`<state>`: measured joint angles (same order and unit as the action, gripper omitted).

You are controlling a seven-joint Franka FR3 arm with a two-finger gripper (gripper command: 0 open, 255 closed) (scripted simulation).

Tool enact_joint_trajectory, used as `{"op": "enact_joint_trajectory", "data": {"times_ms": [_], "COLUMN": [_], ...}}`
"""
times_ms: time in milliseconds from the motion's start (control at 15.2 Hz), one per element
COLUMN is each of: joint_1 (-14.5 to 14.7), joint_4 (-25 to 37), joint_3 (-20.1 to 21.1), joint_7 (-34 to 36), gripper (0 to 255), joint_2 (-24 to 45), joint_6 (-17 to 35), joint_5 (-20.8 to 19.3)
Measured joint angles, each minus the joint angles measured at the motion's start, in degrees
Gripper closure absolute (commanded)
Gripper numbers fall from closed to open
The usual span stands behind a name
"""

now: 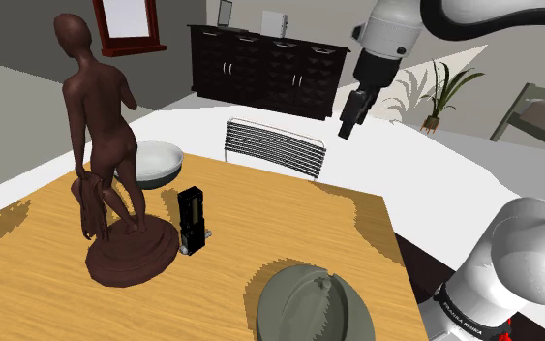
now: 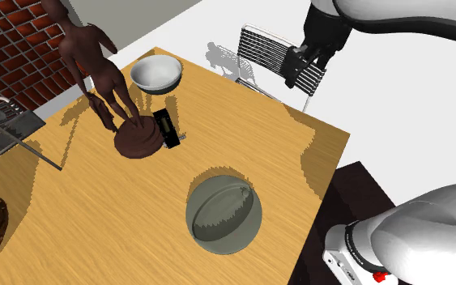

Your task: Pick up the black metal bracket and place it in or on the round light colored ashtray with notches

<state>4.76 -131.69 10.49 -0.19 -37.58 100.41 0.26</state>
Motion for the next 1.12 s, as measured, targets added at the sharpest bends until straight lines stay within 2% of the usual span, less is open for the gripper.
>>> {"op": "enact_joint_trajectory", "data": {"times_ms": [594,1122], "joint_1": [2.6,3.8], "joint_4": [4.4,13.6], "joint_3": [8.7,16.0], "joint_7": [8.1,15.8], "gripper": [0,0], "joint_2": [11.6,24.8], "joint_6": [8.0,12.5], "joint_5": [2.6,0.2]}}
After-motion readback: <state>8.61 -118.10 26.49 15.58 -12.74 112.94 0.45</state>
